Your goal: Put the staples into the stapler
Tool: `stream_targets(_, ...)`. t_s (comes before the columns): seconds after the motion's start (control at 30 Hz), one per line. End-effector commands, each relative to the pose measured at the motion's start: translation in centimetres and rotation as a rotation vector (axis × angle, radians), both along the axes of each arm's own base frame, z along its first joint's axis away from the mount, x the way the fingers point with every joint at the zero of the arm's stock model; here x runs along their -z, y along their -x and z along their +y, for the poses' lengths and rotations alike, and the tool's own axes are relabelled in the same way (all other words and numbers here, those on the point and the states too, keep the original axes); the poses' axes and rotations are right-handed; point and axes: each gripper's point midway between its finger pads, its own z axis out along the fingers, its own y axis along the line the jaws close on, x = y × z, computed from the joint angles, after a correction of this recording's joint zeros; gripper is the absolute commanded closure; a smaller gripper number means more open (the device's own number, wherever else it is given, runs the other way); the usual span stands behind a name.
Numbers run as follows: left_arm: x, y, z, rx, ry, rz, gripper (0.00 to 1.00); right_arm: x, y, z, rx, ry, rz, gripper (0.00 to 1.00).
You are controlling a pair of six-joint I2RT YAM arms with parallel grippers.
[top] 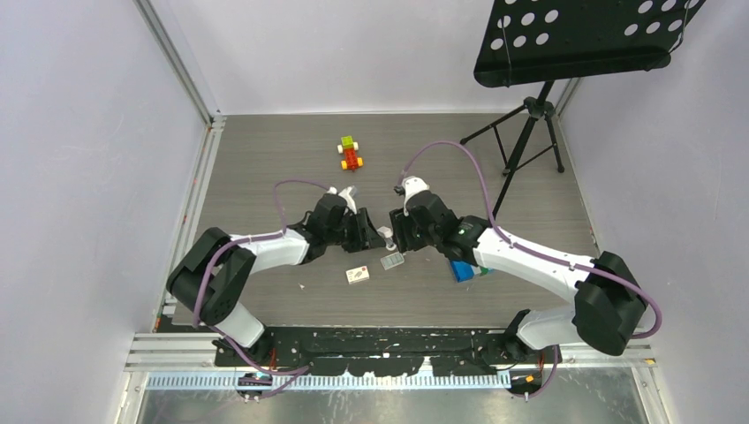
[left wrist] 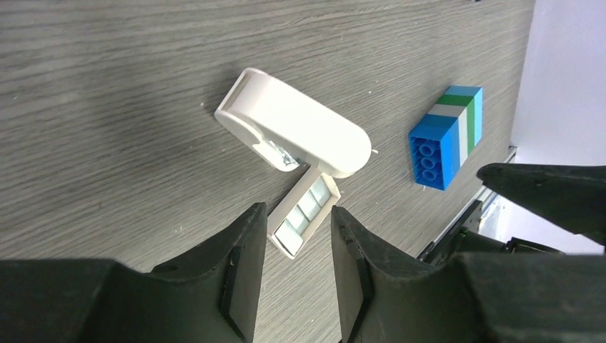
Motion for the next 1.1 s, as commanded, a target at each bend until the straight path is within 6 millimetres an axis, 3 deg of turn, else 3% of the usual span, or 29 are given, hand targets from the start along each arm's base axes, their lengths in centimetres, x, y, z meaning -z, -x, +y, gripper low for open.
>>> stream_targets(0.0, -2.2, 0.0, 0.6, 0.007, -0.014, -0.076, 0.59, -1.9, -0.6, 0.5, 0.025, -0.006, -0.004, 0.46)
stream_targets(0.23, -6.8, 0.8, 4.2, -0.049, -0.099, -0.22, 0.29, -2.2, -2.2, 1.9, 0.034, 0.068, 0.048, 0.46)
stream_targets(0.33, -8.5, 1.4, 6.8, -0.095, -0.164, -0.286, 0.13, -1.3, -2.8, 2.5, 0.033, 0.123, 0.092, 0.46)
stream_targets(0.4, -9.9, 2.1, 8.5, -0.118, -0.203, -0.332, 0.07, -0.3, -3.3, 2.9, 0.033, 0.159, 0.116, 0.47)
stream_targets(0.73, -17.2, 5.3, 17.2, -0.261, -0.361, -0.598, 0.01, 2.3, -4.8, 4.6, 0.023, 0.223, 0.167, 0.5)
stream_targets(0.9, -18.7, 6.5, 19.6, -0.276, -0.422, -0.672, 0.01, 4.0, -5.1, 4.7, 0.03, 0.259, 0.186, 0.56)
stream_targets(1.07, -19.0, 7.2, 20.6, -0.263, -0.459, -0.7, 0.01, 5.0, -4.6, 4.1, 0.033, 0.286, 0.214, 0.68)
